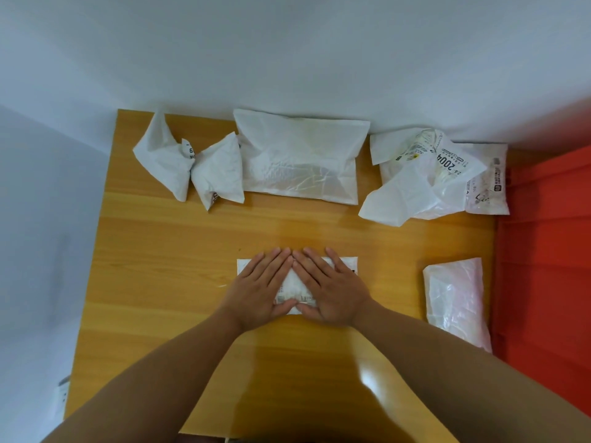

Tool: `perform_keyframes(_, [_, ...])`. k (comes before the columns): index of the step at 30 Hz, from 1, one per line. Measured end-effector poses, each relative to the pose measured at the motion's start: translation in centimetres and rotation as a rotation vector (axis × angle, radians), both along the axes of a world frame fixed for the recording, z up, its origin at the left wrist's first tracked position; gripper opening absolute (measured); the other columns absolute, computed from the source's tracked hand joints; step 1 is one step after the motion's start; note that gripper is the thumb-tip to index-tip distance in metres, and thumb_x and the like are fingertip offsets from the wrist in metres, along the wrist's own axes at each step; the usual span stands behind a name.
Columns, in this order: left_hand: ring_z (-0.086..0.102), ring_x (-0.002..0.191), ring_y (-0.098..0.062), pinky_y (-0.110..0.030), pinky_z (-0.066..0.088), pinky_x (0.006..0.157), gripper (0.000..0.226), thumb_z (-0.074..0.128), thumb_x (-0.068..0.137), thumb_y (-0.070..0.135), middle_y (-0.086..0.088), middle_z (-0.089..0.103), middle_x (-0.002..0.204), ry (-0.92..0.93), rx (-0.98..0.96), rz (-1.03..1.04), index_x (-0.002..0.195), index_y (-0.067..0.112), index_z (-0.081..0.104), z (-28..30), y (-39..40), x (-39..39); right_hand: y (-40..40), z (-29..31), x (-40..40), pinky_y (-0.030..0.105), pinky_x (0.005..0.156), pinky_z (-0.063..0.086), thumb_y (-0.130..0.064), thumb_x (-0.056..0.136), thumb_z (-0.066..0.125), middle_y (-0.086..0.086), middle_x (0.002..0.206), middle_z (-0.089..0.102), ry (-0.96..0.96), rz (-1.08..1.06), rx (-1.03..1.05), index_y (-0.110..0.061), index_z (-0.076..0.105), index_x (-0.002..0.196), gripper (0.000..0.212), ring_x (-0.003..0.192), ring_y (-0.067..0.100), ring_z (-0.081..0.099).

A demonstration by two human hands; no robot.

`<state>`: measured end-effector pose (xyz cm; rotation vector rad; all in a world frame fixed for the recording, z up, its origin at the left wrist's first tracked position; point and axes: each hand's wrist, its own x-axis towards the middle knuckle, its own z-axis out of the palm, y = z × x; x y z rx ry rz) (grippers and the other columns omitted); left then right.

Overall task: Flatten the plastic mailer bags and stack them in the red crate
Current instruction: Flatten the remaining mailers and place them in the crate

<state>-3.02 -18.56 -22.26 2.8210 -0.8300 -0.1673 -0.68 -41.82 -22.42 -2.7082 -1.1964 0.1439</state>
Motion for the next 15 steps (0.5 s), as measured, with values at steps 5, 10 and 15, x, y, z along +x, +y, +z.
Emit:
perform_keyframes(5, [0.027,0.148,-0.026,-0.044,0.025,0.119,0.082,0.039,0.096,0.065,-0.012,0.028,0.159,0.029,0.04,0.004,0.151,0.005,0.03,0.4,-0.2,0.0,0.0,0.1,-0.1,0.054,0.119,0.023,-0.064,0.095,0.04,0.008,0.162,0.027,0.039,-0.003,-0.006,-0.008,0.031,0.154,0.082,0.151,0.025,0.022])
perform_keyframes(10, [0.027,0.148,-0.026,-0.045,0.024,0.117,0.08,0.032,0.096,0.063,-0.012,0.028,0.159,0.137,0.137,0.03,0.15,0.005,0.032,1.5,-0.7,0.0,0.4,0.5,-0.2,0.057,0.118,0.021,-0.065,0.093,0.04,0.006,0.162,0.028,0.069,-0.029,-0.053,-0.01,0.033,0.154,0.082,0.15,0.025,0.025])
perform_keyframes(15, [0.024,0.147,-0.024,-0.045,0.021,0.116,0.078,0.017,0.1,0.062,-0.013,0.034,0.157,0.36,0.211,0.075,0.148,0.003,0.035,3.6,-1.3,0.4,1.3,1.9,-0.6,0.059,0.115,0.021,-0.068,0.089,0.043,0.002,0.16,0.033,0.172,-0.103,-0.165,-0.014,0.037,0.152,0.084,0.146,0.026,0.032])
